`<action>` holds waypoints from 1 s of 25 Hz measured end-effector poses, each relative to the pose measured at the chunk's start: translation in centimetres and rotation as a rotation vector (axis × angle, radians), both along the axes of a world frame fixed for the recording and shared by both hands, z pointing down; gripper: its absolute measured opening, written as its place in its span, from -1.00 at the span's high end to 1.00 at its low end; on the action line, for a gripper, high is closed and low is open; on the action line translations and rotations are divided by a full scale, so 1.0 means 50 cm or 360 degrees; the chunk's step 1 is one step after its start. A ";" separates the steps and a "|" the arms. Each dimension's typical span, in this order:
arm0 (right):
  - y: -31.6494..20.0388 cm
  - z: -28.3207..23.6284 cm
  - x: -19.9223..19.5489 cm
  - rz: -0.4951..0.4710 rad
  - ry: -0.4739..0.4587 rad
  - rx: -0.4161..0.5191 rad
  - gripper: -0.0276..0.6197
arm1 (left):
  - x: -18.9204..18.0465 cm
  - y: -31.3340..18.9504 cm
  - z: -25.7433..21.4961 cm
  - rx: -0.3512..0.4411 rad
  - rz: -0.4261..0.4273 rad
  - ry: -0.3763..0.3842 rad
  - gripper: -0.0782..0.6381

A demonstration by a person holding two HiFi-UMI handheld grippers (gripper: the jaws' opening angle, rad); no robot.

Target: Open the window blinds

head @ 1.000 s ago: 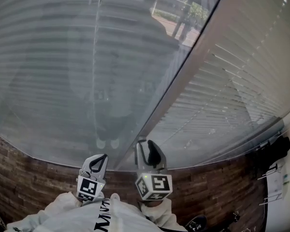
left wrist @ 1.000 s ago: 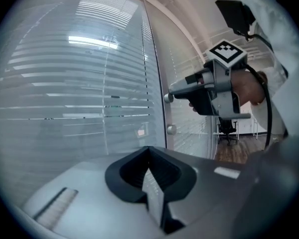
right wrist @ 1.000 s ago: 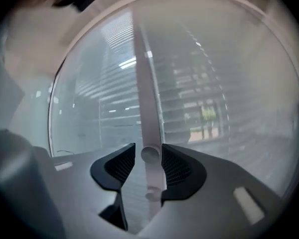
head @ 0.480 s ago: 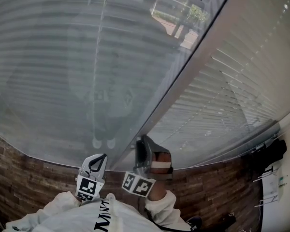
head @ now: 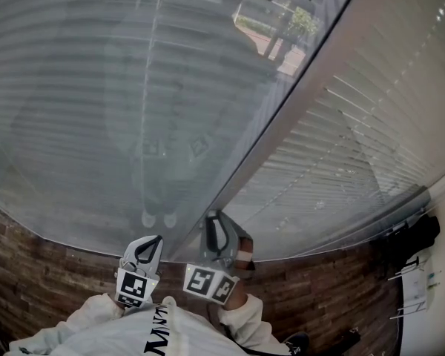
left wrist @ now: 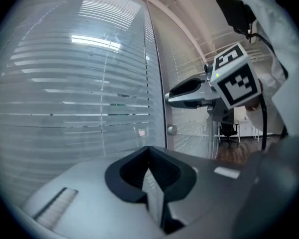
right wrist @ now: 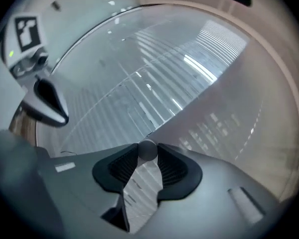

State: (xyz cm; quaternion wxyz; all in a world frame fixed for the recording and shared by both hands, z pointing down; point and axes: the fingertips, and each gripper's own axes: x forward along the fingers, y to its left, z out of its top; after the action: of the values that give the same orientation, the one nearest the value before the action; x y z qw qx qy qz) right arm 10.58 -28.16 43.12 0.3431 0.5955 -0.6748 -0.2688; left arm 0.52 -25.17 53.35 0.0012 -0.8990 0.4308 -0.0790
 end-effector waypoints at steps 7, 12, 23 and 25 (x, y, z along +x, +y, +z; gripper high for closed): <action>-0.004 -0.005 0.030 0.0014 -0.1896 -0.0315 0.52 | -0.007 -0.006 0.006 -0.0013 -0.0018 -0.0015 0.78; -0.004 0.013 0.050 -0.0001 -0.3467 -0.0478 0.53 | -0.001 -0.008 0.007 -0.0019 -0.0005 -0.0022 0.78; -0.001 0.004 0.046 -0.0144 -0.3855 -0.0446 0.53 | -0.005 -0.010 0.005 -0.0015 -0.0003 -0.0032 0.78; 0.002 -0.005 0.048 -0.0162 -0.3692 -0.0434 0.51 | -0.004 -0.010 0.005 -0.0014 -0.0003 -0.0030 0.78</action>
State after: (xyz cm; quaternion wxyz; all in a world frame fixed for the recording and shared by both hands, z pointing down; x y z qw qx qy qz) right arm 13.00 -28.06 42.88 -0.4290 0.4144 -0.6300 0.4974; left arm 0.31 -25.67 53.59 0.0013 -0.8977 0.4314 -0.0894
